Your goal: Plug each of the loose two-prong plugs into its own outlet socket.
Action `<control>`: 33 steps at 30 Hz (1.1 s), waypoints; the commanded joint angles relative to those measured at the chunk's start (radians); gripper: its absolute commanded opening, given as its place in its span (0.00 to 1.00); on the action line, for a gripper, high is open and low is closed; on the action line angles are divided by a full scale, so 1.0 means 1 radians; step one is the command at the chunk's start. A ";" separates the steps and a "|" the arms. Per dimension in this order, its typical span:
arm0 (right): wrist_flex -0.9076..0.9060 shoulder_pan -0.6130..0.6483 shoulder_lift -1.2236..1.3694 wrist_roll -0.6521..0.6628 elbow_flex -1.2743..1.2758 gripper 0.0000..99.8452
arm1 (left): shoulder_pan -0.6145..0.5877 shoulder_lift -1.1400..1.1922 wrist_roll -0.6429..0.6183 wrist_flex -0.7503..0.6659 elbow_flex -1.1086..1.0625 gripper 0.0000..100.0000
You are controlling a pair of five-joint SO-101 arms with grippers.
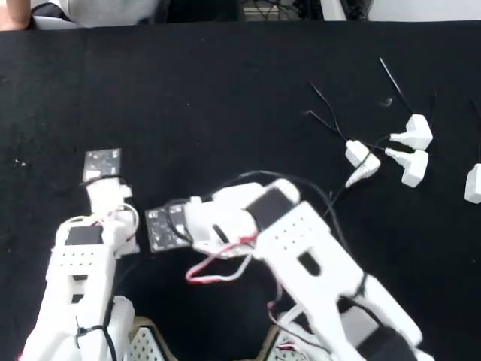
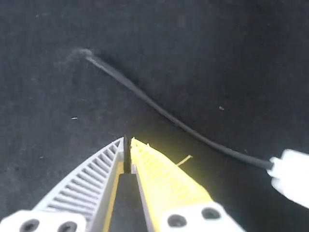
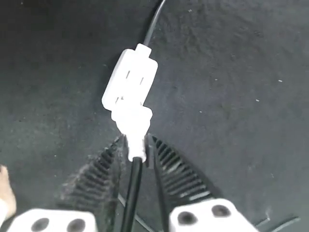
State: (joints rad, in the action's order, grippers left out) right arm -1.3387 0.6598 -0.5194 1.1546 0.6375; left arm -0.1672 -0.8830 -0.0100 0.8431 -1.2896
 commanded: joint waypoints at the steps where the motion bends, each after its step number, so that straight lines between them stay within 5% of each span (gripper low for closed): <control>1: -0.011 0.008 0.065 0.012 -0.090 0.01 | -0.099 -0.018 -0.011 -0.046 0.008 0.03; 6: -0.015 0.008 0.094 0.014 -0.105 0.01 | -0.271 -0.018 0.008 -0.054 0.005 0.03; 12: -0.061 -0.048 0.099 0.017 -0.108 0.01 | -0.361 -0.025 0.224 -0.146 -0.117 0.03; 18: -0.060 -0.061 0.099 0.017 -0.105 0.01 | -0.409 -0.029 0.117 -0.178 -0.119 0.03; 33: -0.023 -0.074 0.245 0.017 -0.153 0.01 | -0.414 -0.029 0.115 -0.172 -0.120 0.03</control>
State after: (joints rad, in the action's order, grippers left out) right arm -1.3740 0.6137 -0.2754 1.1561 0.5378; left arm -0.5738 -0.8938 0.1128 0.6790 -1.4200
